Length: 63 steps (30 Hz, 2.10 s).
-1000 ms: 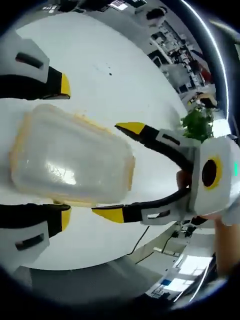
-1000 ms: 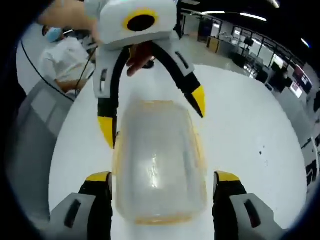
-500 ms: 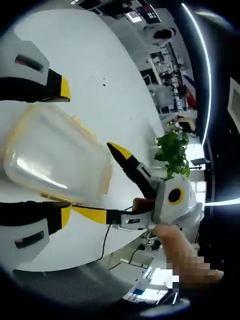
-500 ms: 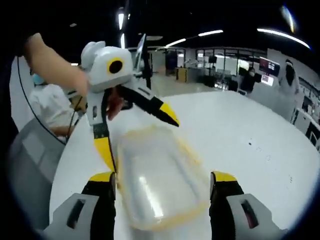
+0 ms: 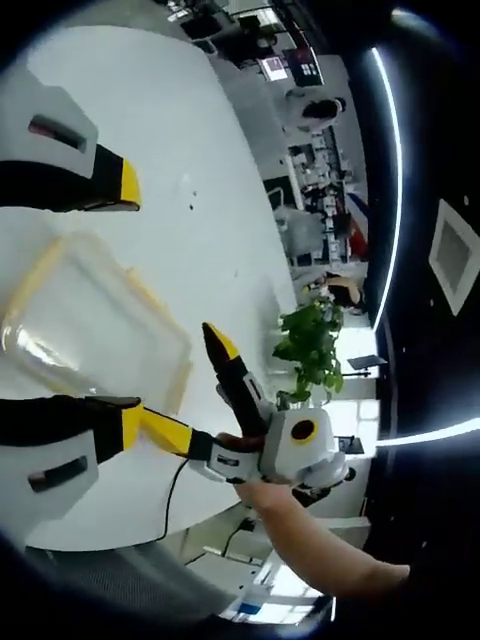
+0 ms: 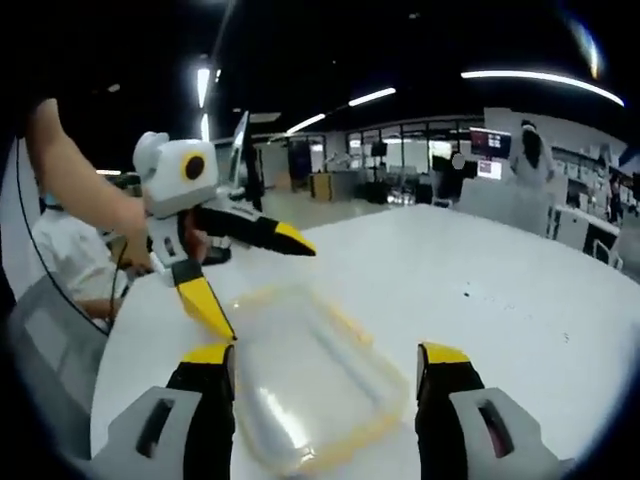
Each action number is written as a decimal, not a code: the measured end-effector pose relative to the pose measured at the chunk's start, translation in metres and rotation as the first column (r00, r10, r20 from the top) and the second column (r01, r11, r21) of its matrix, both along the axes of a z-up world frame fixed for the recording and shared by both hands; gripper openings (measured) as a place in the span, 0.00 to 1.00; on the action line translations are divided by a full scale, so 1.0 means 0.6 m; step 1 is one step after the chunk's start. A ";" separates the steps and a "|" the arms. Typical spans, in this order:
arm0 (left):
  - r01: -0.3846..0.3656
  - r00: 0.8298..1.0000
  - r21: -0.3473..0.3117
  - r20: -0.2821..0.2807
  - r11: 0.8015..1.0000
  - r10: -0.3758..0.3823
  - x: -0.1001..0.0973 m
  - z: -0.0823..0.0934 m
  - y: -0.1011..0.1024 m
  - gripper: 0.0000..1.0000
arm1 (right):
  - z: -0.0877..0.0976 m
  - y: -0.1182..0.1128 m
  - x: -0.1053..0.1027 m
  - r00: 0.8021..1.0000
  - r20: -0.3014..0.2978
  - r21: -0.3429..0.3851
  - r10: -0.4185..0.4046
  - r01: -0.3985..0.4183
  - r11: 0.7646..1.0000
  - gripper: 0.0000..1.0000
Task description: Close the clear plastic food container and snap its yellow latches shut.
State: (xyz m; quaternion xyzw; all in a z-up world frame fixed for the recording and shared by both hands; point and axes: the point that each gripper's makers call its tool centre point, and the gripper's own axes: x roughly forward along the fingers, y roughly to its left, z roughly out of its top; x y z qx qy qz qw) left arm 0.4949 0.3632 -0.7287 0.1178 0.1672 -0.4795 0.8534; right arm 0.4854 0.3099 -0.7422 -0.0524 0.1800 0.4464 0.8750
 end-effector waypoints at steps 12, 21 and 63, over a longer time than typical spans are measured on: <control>-0.005 1.000 -0.001 0.017 1.000 0.005 -0.009 0.002 -0.010 0.72 | -0.001 -0.012 -0.010 1.000 -0.011 0.019 -0.020 0.020 1.000 0.75; -0.050 0.999 -0.032 0.008 0.998 0.050 -0.011 0.009 0.002 0.72 | 0.008 -0.019 -0.018 0.999 -0.003 0.024 -0.046 0.046 0.999 0.74; -0.143 0.990 -0.124 -0.016 0.982 0.142 -0.077 0.053 0.066 0.72 | 0.051 -0.063 -0.092 0.984 0.022 0.025 -0.175 0.174 0.984 0.74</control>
